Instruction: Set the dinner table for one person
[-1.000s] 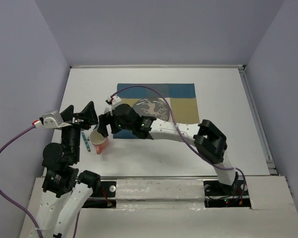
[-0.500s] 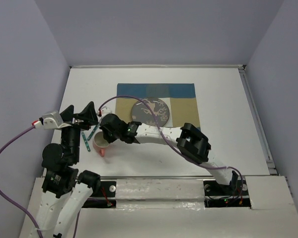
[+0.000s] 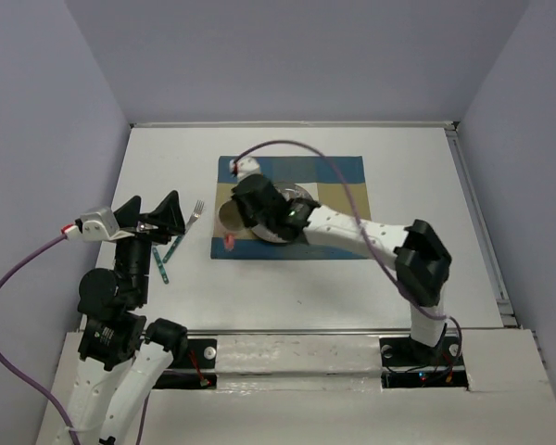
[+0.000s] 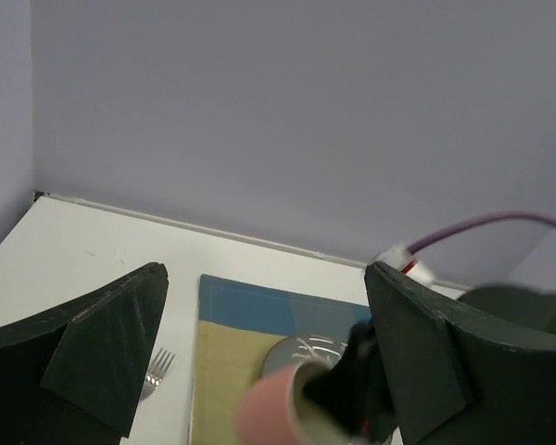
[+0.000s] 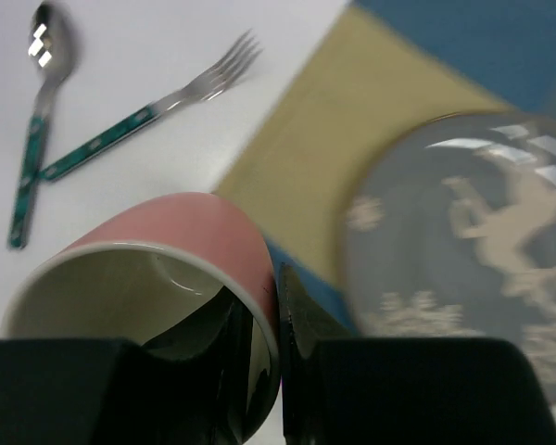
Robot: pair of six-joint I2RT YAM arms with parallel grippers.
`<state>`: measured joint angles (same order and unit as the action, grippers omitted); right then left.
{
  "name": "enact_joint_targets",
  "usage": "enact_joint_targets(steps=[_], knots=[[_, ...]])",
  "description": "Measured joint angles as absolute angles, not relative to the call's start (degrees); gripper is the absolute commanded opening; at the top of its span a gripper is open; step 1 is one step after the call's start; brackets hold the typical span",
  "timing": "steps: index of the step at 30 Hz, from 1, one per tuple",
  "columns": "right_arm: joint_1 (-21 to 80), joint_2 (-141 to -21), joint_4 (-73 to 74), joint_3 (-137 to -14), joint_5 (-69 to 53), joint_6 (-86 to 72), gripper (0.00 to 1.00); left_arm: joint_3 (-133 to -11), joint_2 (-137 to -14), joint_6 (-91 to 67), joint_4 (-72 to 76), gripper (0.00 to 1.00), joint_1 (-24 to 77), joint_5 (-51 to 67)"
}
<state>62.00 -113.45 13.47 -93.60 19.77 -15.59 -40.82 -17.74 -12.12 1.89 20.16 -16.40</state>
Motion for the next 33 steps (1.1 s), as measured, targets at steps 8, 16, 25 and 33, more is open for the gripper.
enact_joint_targets(steps=[8,16,25,33], knots=[[33.12,-102.87,10.83,-89.89,21.82,-12.16,0.00,-40.18,-17.39,-12.25,2.35,0.99,20.93,-14.13],[20.88,-109.23,15.68,-92.12,19.44,-9.17,0.00,-40.12,-17.74,-12.64,2.37,0.99,21.71,-13.67],[16.69,-120.14,22.48,-100.92,14.46,-7.40,0.00,-40.12,-18.98,-12.73,2.31,0.99,22.15,-13.47],[14.31,-121.47,24.73,-104.18,12.05,-7.53,0.00,-40.12,-19.07,-12.73,2.31,0.99,22.17,-13.47]])
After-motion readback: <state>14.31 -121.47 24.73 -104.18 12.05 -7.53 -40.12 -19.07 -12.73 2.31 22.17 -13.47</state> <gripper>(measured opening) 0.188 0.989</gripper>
